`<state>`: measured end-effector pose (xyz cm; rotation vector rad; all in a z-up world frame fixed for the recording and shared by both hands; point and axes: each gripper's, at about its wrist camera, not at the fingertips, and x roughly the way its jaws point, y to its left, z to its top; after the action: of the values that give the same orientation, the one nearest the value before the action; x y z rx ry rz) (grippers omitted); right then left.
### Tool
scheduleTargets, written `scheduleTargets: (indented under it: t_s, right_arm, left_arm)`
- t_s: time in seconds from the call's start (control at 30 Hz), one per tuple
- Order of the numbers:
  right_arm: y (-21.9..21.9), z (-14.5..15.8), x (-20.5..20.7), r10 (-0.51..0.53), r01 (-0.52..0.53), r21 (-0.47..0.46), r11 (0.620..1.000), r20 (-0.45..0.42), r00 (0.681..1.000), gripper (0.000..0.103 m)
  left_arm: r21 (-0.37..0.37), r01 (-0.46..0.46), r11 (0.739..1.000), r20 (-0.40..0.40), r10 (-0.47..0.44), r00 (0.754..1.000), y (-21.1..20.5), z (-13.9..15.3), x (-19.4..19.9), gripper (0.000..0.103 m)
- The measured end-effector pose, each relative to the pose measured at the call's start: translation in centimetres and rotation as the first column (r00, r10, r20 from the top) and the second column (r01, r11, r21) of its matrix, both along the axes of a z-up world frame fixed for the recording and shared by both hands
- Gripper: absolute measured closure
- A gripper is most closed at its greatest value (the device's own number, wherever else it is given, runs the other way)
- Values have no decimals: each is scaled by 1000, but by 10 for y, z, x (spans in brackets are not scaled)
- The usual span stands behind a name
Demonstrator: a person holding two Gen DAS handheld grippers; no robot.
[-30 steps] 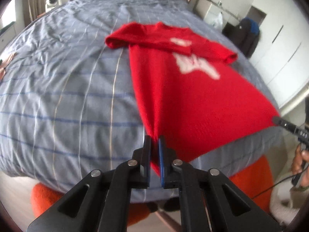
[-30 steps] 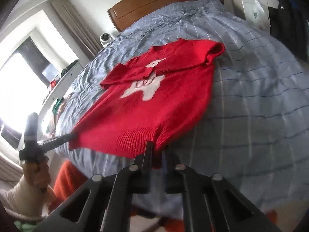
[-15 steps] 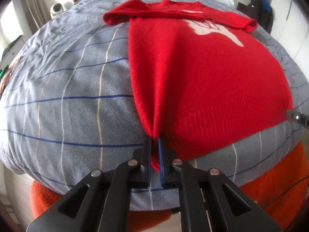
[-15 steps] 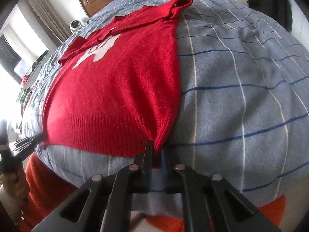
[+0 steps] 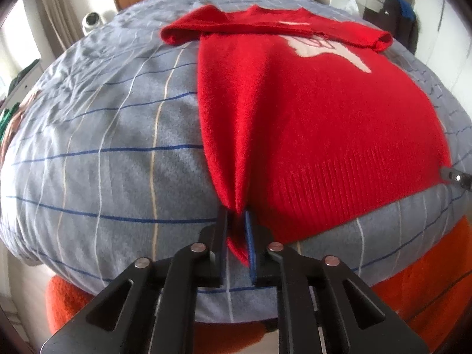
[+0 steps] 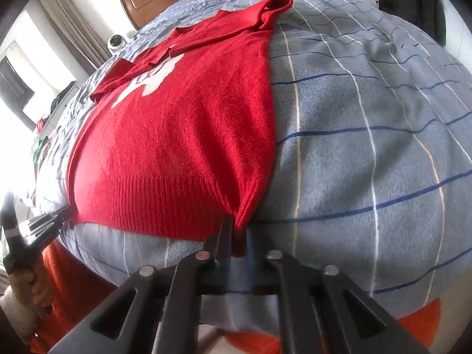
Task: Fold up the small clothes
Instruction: 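Grasp the sweater hem with both tools and pull it taut, then open both tools to release the hem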
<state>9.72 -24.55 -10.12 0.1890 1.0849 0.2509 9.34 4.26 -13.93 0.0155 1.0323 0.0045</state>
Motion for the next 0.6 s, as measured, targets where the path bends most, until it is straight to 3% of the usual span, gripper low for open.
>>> scheduleTargets:
  t_s: [0.03, 0.1, 0.17, 0.27, 0.33, 0.4, 0.5, 0.6]
  right_arm:
    - [-3, 0, 0, -5, 5, 20, 1000, -7, 1000, 93]
    - [-6, 1, -1, -12, 14, 60, 998, -24, 1000, 89]
    - [-10, 2, -3, -14, 19, 98, 995, -51, 999, 80]
    - [-12, 7, -13, 12, -3, 98, 995, -89, 996, 59]
    - [-13, 13, -22, 42, -38, 42, 998, -100, 994, 45]
    - [-17, 26, -29, 58, -62, -49, 997, -85, 995, 45]
    - [-30, 66, -24, 52, -47, -194, 980, 21, 998, 45]
    - [-34, 119, 6, 64, -19, -263, 965, 164, 984, 42]
  left_arm:
    - [-11, -3, 1000, -6, 3, 1000, 1, 1, 0, 82]
    - [-26, -10, 1000, -19, 9, 1000, 3, 4, -2, 61]
    - [-40, -15, 999, -35, 13, 999, 6, 7, -7, 50]
    - [-66, -10, 998, -54, 7, 999, 11, 13, -16, 48]
    - [-65, -10, 998, -51, 7, 999, 14, 19, -25, 48]
    - [-46, -16, 999, -18, 15, 1000, 20, 31, -32, 42]
    - [9, -61, 998, 72, 60, 996, 32, 47, -39, 30]
    - [40, -113, 993, 121, 108, 987, 42, 54, -37, 30]
